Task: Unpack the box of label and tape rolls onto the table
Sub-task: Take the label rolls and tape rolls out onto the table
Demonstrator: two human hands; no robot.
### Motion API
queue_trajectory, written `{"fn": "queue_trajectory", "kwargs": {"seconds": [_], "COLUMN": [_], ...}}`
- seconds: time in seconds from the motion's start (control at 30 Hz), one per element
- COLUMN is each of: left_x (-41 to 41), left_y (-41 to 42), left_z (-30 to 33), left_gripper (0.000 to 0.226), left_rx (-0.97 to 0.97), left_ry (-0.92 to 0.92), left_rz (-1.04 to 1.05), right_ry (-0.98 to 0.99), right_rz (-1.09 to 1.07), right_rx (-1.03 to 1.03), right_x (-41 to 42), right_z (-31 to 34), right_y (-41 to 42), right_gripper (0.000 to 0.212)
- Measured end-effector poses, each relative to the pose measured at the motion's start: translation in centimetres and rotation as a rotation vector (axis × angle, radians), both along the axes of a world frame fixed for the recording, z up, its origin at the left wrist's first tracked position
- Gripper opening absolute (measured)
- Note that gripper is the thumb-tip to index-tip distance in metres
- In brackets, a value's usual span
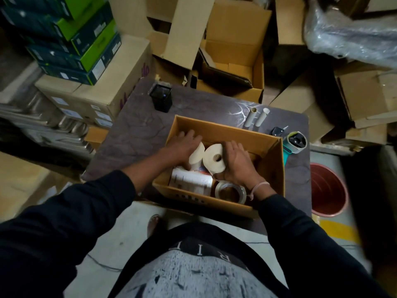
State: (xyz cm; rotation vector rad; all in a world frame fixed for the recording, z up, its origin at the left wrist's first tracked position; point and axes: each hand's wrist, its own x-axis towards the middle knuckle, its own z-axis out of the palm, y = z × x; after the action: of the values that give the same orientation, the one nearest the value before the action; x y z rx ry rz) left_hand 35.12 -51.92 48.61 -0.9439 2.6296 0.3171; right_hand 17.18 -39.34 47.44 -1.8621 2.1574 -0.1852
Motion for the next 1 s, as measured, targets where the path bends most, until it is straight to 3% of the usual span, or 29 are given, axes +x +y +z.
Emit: {"fn": "queue_trajectory", "kwargs": {"seconds": [0.57,0.77,1.0], "left_x": [0.9,1.3,2.3], "left_y": [-2.7,-5.4,-11.1], "left_z": [2.5,6.3,11.2], "left_gripper": [0.090,0.104,0.111], "left_rx": [-0.029,0.073,0.036], "left_ry": [0.236,0.353,0.519], "left_rz": [-0.192,-0.144,-0.049], "right_ry": [-0.267,-0.301,-0.319], "right_rz": [-0.248,-0.358,-0.403], "right_rx": [-0.160,-0.315,-0.496], "right_x": [-0.2,0.4,-0.2], "right_z": [2.8,5.9,9.9], "right_y": [2.6,1.7,-4.2], "right_gripper": [0.096,0.095,0.091]}}
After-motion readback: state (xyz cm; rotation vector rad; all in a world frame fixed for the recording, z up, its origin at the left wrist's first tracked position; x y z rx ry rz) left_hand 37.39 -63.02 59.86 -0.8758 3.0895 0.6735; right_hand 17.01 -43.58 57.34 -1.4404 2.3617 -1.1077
